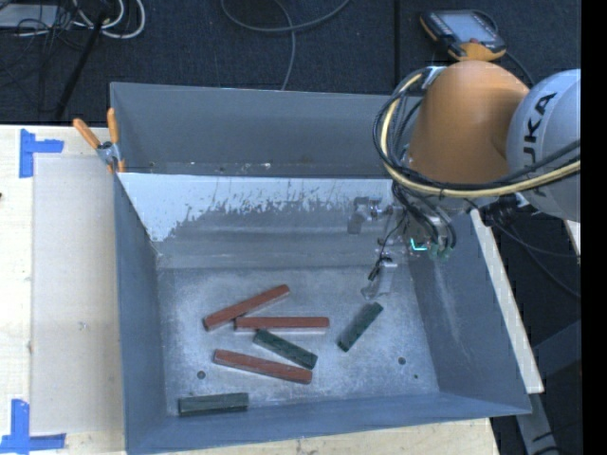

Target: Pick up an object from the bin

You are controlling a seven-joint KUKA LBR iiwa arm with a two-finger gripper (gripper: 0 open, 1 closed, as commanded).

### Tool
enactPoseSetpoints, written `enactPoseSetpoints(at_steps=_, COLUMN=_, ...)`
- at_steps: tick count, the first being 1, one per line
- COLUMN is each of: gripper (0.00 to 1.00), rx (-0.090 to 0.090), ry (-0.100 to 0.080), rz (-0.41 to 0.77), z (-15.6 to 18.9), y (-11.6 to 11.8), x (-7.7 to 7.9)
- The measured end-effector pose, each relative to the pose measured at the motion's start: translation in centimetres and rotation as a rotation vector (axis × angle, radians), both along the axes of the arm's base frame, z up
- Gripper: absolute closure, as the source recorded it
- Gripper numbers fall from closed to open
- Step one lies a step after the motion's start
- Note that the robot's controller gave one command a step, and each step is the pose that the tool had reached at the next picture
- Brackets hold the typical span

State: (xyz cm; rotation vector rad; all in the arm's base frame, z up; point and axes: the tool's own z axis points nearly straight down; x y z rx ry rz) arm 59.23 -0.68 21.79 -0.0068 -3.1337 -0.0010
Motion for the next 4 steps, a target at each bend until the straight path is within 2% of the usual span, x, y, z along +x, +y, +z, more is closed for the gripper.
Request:
enactPoseSetpoints(at_steps=1, gripper=0.00, rx=0.000, ry=-0.008, rz=0.000, z=0.4, y=0.0, x=0.2)
enactPoseSetpoints(at_steps=2, gripper=0.00, rx=0.000, ry=-0.011, rz=0.005, z=-5.4, y=0.3, x=-3.1)
enactPoseSetpoints(at_steps=3, gripper=0.00, rx=0.002, ry=-0.009, rz=0.144, z=-11.3, y=-3.8, x=-4.1)
enactPoseSetpoints(at_steps=4, gripper=1.00, rx=0.001, ry=-0.012, rz=0.014, z=-14.6, y=1.4, x=-0.2)
